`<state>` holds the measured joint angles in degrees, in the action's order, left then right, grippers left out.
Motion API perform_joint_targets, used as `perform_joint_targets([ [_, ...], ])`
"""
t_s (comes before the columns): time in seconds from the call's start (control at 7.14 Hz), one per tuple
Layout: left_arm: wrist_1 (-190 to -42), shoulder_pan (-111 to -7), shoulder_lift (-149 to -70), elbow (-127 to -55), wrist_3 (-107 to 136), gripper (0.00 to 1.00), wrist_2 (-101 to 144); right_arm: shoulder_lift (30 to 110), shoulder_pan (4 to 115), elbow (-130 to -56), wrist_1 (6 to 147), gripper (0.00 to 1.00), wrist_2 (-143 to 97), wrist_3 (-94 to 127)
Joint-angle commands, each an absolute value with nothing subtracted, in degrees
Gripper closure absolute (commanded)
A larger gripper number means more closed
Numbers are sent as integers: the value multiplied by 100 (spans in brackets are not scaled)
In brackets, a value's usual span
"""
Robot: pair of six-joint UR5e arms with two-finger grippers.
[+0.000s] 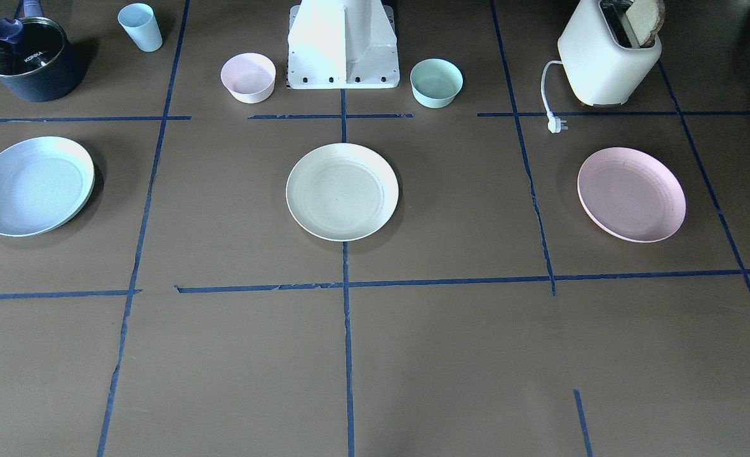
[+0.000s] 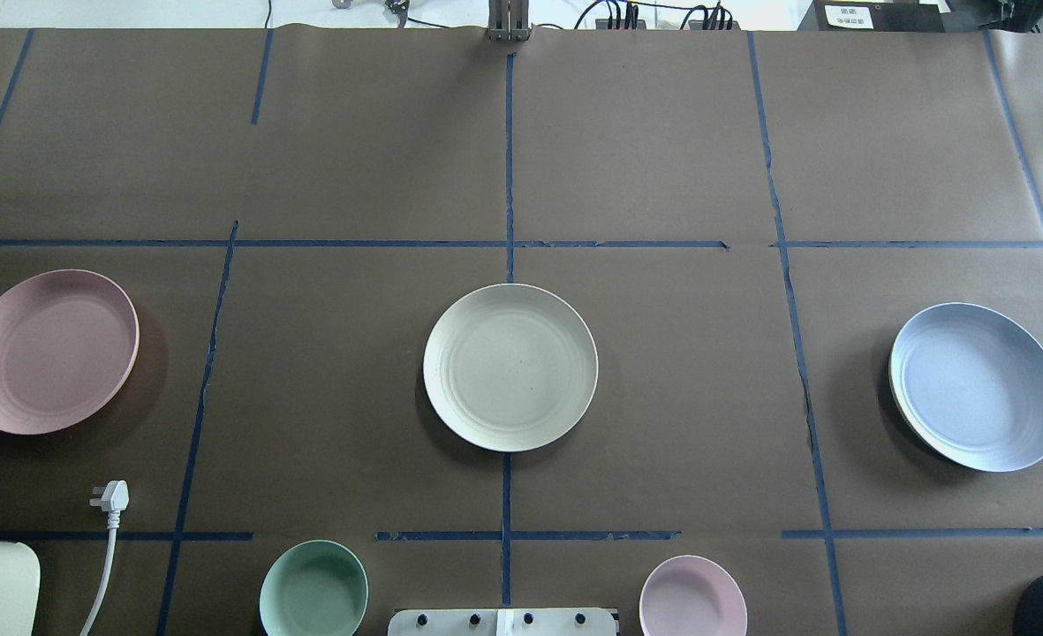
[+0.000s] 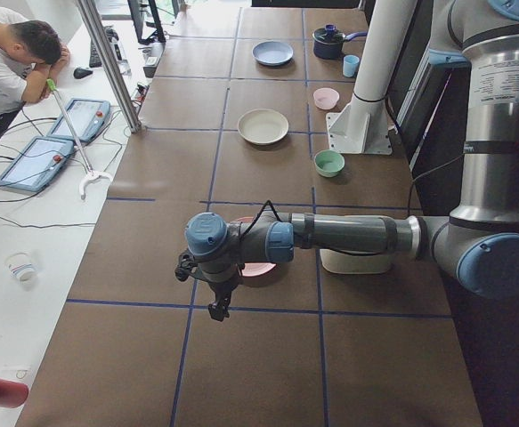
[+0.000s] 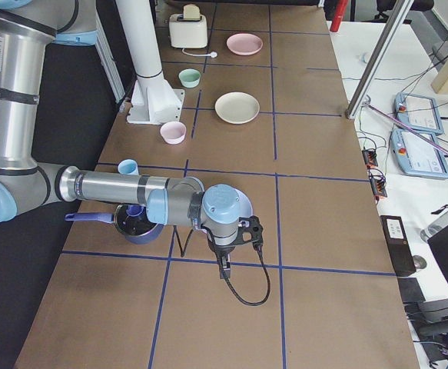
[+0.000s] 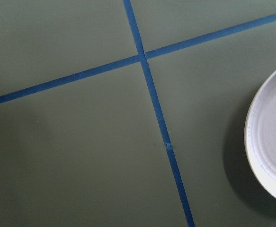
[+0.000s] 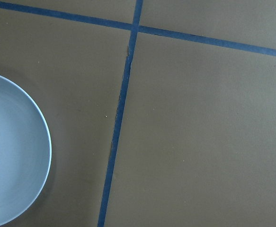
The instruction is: Stack three plates with pink and blue
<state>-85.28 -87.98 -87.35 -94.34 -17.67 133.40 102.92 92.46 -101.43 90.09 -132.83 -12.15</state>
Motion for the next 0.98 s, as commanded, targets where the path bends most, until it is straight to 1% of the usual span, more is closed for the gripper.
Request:
perform_joint_targets([
  [0.0,-8569,-8807,-8457,-9632,-1801,0,13298,10292,9246,-10134,9009,0,-13289,-1213],
  [0.28,-8613,-8789,-8516,-9659,-1767,0,13219,10292,9246,-10134,9009,0,-13289,-1213],
  [0.42,-9031,-8780,-8847,-9537,-1723,0,13114,10292,9246,-10134,9009,0,-13289,-1213],
  [0.56,-9235,-8789,-8920,-9423,-1705,0,13174,10283,9246,-10134,9009,0,-13289,-1213],
  [0.7,-9446,-8780,-8825,-9387,-1531,0,13410,10283,9246,-10134,9009,0,-13289,-1204],
  [0.84,-9857,-8484,-8755,-9256,-816,0,13499,10292,9246,-10142,9009,0,-13289,-1204],
])
